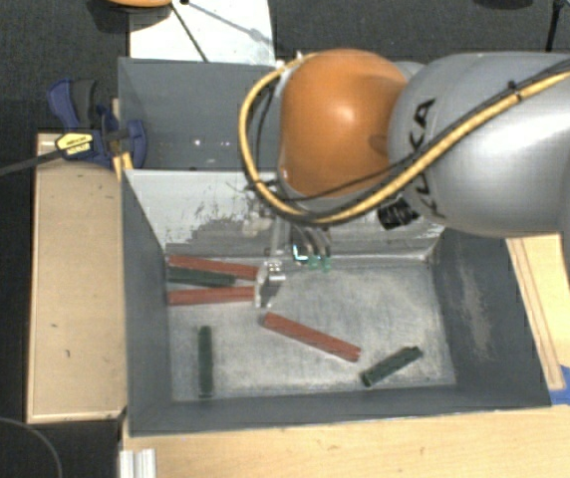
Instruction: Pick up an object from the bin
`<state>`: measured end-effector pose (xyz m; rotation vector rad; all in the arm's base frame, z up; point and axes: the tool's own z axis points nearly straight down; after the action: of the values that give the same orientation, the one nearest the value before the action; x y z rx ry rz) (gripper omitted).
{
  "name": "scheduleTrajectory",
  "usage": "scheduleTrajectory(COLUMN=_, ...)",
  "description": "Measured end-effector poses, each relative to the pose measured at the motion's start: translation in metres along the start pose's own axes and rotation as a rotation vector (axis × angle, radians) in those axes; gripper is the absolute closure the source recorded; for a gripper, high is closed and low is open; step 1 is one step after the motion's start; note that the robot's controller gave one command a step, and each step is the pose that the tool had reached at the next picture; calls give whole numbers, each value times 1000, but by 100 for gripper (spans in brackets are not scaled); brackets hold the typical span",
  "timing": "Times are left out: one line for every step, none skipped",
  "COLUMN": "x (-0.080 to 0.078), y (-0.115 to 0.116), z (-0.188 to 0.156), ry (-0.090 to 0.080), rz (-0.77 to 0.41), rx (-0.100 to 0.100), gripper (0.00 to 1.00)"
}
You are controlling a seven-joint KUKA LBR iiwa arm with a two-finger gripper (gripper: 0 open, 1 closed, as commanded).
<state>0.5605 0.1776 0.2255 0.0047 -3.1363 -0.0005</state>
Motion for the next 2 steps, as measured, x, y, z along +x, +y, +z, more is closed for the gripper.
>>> scheduleTrajectory(x=-2, y=-1, z=-4, ry=-8, rz=4, rx=-1, gripper=0)
scheduleTrajectory(x=2, y=-14, z=36, ry=-15, rz=43, rx=-4, gripper=0)
